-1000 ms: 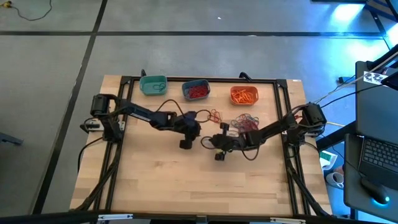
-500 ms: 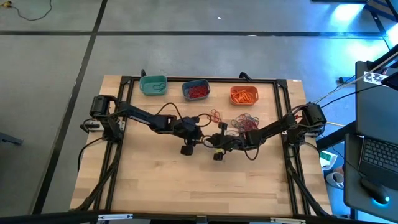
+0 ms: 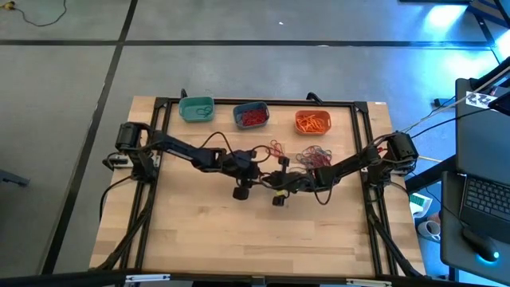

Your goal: Sort rubber bands into baskets

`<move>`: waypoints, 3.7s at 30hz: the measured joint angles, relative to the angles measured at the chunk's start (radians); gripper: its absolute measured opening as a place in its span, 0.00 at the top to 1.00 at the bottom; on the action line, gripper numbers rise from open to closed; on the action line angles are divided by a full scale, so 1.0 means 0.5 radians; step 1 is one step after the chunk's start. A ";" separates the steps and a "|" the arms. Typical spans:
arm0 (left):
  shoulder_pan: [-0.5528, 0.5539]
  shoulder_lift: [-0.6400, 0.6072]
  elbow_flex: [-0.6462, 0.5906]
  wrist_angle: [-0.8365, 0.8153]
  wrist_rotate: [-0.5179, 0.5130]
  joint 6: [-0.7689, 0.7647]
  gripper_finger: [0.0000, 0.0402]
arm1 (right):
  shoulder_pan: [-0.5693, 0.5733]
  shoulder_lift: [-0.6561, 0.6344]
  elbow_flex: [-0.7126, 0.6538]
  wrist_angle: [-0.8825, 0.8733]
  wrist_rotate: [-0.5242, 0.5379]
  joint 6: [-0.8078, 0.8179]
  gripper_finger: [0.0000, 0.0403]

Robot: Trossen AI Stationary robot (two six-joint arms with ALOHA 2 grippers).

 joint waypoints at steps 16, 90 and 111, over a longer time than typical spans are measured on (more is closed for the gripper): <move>-0.068 0.003 0.000 -0.005 -0.009 0.233 0.93 | -0.005 0.000 0.001 0.099 -0.266 0.019 0.98; 1.649 -0.961 0.002 -1.463 -1.038 -0.120 0.64 | -0.004 -0.288 0.002 -0.782 -0.160 0.288 0.73; 0.866 -0.961 -0.478 -0.480 -0.254 -0.120 0.66 | -0.004 -0.288 0.000 -0.761 -0.058 0.277 0.73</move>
